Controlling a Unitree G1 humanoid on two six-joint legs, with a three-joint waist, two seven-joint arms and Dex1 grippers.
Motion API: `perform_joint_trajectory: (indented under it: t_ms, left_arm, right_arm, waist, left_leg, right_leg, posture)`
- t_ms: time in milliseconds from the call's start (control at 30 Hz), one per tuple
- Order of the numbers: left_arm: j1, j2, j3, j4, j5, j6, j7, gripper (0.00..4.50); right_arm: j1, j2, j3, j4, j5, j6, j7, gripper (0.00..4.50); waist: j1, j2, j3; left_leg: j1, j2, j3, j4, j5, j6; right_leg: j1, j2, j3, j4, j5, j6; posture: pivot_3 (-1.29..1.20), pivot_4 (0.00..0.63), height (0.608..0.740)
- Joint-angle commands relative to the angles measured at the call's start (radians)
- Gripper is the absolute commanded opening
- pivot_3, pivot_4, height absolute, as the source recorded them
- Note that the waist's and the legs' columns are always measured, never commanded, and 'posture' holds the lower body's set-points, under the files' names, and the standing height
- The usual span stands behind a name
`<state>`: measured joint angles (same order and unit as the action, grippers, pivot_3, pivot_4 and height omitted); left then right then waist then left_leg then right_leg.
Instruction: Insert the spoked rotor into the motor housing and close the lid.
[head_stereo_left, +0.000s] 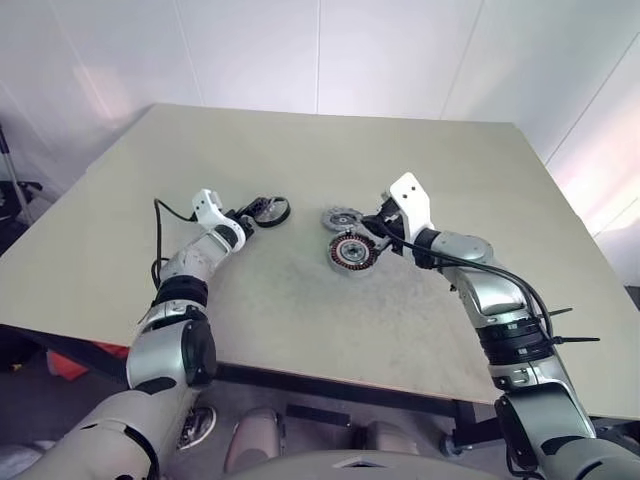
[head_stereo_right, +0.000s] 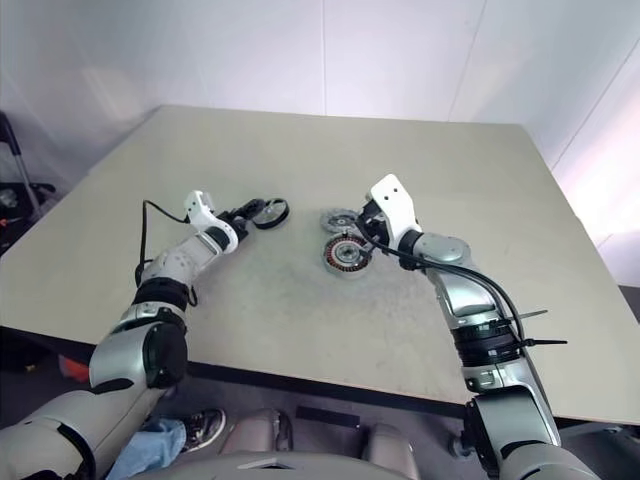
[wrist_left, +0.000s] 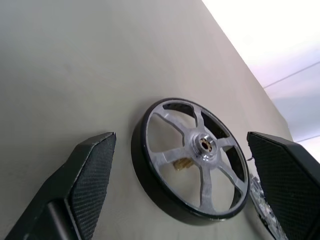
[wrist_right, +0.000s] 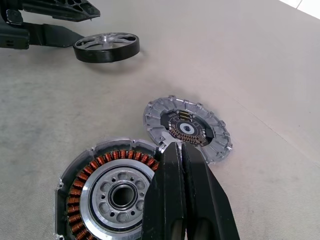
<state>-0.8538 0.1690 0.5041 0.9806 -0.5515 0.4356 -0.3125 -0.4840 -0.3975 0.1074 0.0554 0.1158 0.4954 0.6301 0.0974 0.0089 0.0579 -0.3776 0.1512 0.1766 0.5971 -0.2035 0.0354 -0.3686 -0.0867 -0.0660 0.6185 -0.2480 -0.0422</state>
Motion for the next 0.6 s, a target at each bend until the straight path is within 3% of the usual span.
perform_joint_trajectory:
  t_ms: [33, 100, 200, 367, 600]
  left_arm:
    - [-0.055, 0.003, 0.028, 0.052, -0.024, -0.023, -0.003, 4.50]
    - [-0.073, -0.001, 0.036, 0.073, -0.027, -0.023, -0.005, 4.50]
    - [-0.089, -0.004, 0.041, 0.098, -0.030, -0.006, -0.009, 3.83]
    - [-0.090, -0.007, 0.035, 0.099, -0.039, 0.063, -0.054, 2.07]
    - [-0.051, -0.015, 0.016, 0.039, -0.037, 0.129, -0.106, 2.07]
  right_arm:
    - [-0.014, -0.004, -0.021, -0.051, 0.012, -0.007, -0.007, 0.05]
    - [-0.016, -0.003, -0.021, -0.051, 0.012, -0.007, -0.009, 0.05]
    - [-0.017, -0.004, -0.021, -0.053, 0.011, -0.007, -0.012, 0.00]
    - [-0.014, -0.004, -0.019, -0.056, 0.009, -0.007, -0.016, 0.00]
    - [-0.017, -0.009, -0.022, -0.050, 0.008, -0.007, -0.023, 0.00]
  waist:
    - [0.001, 0.000, 0.000]
    - [0.003, -0.001, 0.001]
    - [0.004, -0.004, 0.002]
    - [0.003, -0.007, 0.004]
    - [0.002, -0.007, 0.005]
  left_leg:
    - [0.000, 0.000, 0.000, 0.000, 0.000, 0.000]
    - [0.000, 0.000, 0.000, 0.000, 0.000, 0.000]
    - [0.000, 0.000, 0.000, 0.000, 0.000, 0.000]
    - [-0.003, 0.000, 0.000, 0.000, 0.000, 0.000]
    - [-0.003, 0.000, 0.000, 0.000, -0.001, 0.001]
  right_leg:
    - [0.000, 0.000, 0.000, 0.000, 0.000, 0.000]
    - [0.000, 0.000, 0.000, 0.000, 0.000, 0.000]
    - [0.000, 0.000, 0.000, 0.000, 0.000, 0.000]
    - [-0.002, 0.000, -0.001, -0.001, 0.000, 0.000]
    - [-0.002, -0.001, -0.001, -0.001, 0.000, 0.000]
  posture:
    - [0.00, 0.000, 0.740]
    - [0.00, 0.000, 0.740]
    - [0.00, 0.000, 0.740]
    - [0.00, 0.000, 0.740]
    - [0.00, 0.000, 0.740]
